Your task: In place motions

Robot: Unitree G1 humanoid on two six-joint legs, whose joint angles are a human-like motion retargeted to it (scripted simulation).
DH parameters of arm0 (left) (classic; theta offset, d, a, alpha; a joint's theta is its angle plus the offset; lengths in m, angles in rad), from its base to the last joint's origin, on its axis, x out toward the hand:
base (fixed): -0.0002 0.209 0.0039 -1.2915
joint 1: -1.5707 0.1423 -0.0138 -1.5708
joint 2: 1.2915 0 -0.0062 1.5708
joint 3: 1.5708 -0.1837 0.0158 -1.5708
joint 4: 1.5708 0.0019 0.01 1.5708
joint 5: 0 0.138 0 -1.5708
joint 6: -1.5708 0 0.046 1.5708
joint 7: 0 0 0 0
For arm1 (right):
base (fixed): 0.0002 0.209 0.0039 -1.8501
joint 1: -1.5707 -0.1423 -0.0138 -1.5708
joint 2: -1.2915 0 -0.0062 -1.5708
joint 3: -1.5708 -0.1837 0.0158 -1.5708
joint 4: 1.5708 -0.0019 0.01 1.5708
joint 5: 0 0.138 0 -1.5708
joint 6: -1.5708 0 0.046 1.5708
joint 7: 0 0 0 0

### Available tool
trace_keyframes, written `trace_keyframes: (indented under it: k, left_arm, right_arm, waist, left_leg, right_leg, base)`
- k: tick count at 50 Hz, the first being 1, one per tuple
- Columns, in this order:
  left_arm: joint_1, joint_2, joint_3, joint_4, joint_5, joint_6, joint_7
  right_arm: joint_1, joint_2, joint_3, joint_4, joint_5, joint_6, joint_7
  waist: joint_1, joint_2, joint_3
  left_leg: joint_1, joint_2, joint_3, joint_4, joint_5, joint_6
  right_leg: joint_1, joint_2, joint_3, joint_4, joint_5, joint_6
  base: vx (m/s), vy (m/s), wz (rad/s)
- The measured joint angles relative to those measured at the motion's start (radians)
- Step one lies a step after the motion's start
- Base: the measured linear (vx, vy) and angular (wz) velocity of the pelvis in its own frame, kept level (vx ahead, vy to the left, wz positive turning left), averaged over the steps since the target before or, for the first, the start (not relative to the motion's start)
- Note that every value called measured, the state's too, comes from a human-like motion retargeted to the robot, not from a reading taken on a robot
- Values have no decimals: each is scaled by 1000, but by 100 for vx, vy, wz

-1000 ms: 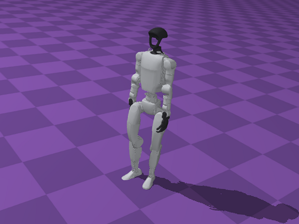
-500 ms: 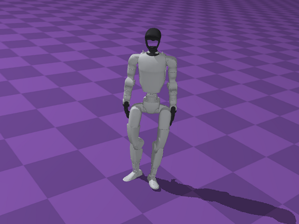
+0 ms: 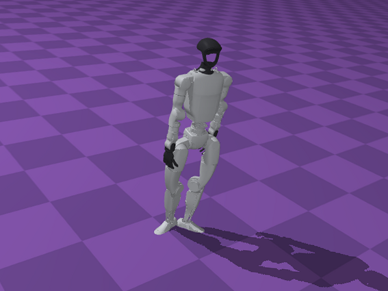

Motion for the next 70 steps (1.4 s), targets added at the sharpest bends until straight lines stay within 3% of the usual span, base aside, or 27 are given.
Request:
trace_keyframes:
  k: [7,12,15,17,20,27,28,30,31,32,33,34,37,40,42,47,53,60,65,68,70]
  left_arm:
    - [-13,-17,46,-29,-63,-5,-21]
    - [-53,10,-9,-39,-30,7,-17]
    - [-90,24,-32,-47,-17,7,-18]
    - [-110,33,-37,-57,-16,6,-27]
    - [-140,47,-50,-67,-24,6,-35]
    - [-189,72,-84,-87,-24,6,-48]
    - [-194,75,-89,-90,-20,6,-50]
    - [-202,79,-99,-91,-15,3,-51]
    - [-205,84,-101,-85,-10,4,-55]
    - [-206,87,-104,-78,-3,6,-57]
    - [-205,88,-109,-69,10,10,-60]
    - [-203,82,-115,-58,19,13,-51]
    - [-199,46,-116,-15,-6,-3,9]
    - [-166,39,-105,15,-48,-32,-31]
    - [-143,33,-100,25,-14,-2,-50]
    - [-135,31,-107,48,23,-1,11]
    - [-120,34,-91,22,16,4,-16]
    - [-151,33,-81,-3,-26,2,-16]
    - [-167,24,-86,0,-37,-12,-12]
    - [-164,28,-94,10,-33,-13,-15]
    - [-165,31,-100,22,-31,-12,-16]
  right_arm:
    - [-9,25,26,-87,-14,-14,24]
    - [10,19,31,-115,-29,-27,33]
    - [15,6,26,-99,-28,-28,22]
    - [13,2,25,-75,-27,-24,13]
    - [11,4,17,-43,-17,-14,0]
    - [25,10,13,-2,17,-15,-4]
    - [26,10,14,5,15,-14,-5]
    - [33,12,16,20,10,-13,-8]
    - [40,12,19,29,5,-13,-5]
    - [47,12,19,38,0,-12,0]
    - [55,13,13,48,-5,-9,8]
    - [59,13,0,54,-16,-3,14]
    - [59,16,-31,51,-52,7,10]
    - [53,20,-15,33,-74,1,-15]
    - [50,25,-7,20,-64,-1,-19]
    - [22,36,-5,-17,5,-14,19]
    - [16,43,14,-44,-9,-23,18]
    - [7,27,22,-28,-42,-20,29]
    - [0,14,17,-35,-59,-16,27]
    - [-8,10,22,-56,-71,-18,37]
    - [-19,8,22,-77,-82,-18,45]
  waist:
    - [41,-15,1]
    - [7,56,5]
    - [-19,116,14]
    - [-52,116,15]
    - [-115,116,20]
    - [-251,98,64]
    - [-269,81,75]
    - [-279,44,99]
    - [-249,15,91]
    - [-213,-7,84]
    - [-165,-17,76]
    - [-134,-20,72]
    - [-80,-28,69]
    - [-128,-17,39]
    - [-145,-7,10]
    - [-133,1,33]
    - [-135,-1,22]
    - [-104,-25,33]
    - [-11,-58,66]
    - [-22,-52,73]
    - [-65,-36,79]
  left_leg:
    - [-15,5,-37,33,-44,14]
    - [-30,68,-114,68,-68,20]
    - [-49,122,-185,90,-72,23]
    - [-65,106,-230,91,-65,36]
    - [-89,77,-312,85,-45,53]
    - [-110,9,-503,94,-13,67]
    - [-98,-16,-529,94,-11,71]
    - [-56,-58,-562,85,-9,76]
    - [-40,-80,-545,77,-8,76]
    - [-26,-95,-527,68,-7,75]
    - [-18,-98,-508,60,-3,74]
    - [-12,-99,-511,54,2,72]
    - [0,-104,-528,42,10,72]
    - [-15,-113,-570,36,14,72]
    - [-36,-112,-577,34,18,66]
    - [-24,-103,-574,26,24,61]
    - [-36,-98,-589,45,13,54]
    - [-73,-107,-592,148,-12,45]
    - [-67,-157,-761,173,2,88]
    - [-60,-144,-784,154,3,67]
    - [-47,-133,-731,127,-13,100]
  right_leg:
    - [30,-24,-17,35,47,17]
    - [54,-65,10,190,172,-4]
    - [-7,-153,152,421,203,-88]
    - [-101,-187,333,524,150,-39]
    - [-238,-127,610,559,53,47]
    - [-314,19,897,250,-74,106]
    - [-309,28,925,188,-74,107]
    - [-293,58,967,78,20,-22]
    - [-281,53,1046,70,8,10]
    - [-266,40,1050,65,-6,33]
    - [-242,13,904,66,-22,36]
    - [-227,1,860,56,-21,41]
    - [-196,0,833,11,-2,43]
    - [-190,22,814,-23,-4,29]
    - [-212,17,818,-14,-10,29]
    - [-207,22,812,1,-18,24]
    - [-206,26,809,1,-24,21]
    - [-247,-4,875,58,-32,38]
    - [-274,-17,992,80,-4,35]
    - [-299,-9,1049,97,11,34]
    - [-319,3,1081,111,21,29]
  base:
    - [31,-25,8]
    - [34,-23,74]
    - [24,-22,94]
    - [13,-26,116]
    - [1,-28,143]
    - [-8,-23,153]
    - [-6,-12,167]
    - [-1,-8,102]
    - [5,-5,-3]
    - [9,-2,-70]
    - [8,1,-46]
    - [6,4,0]
    - [-4,1,35]
    - [-5,-3,64]
    - [-7,2,21]
    - [-15,3,-1]
    - [-2,-1,9]
    - [-2,1,-23]
    - [-2,5,-151]
    - [-7,9,-135]
    - [-17,16,-91]
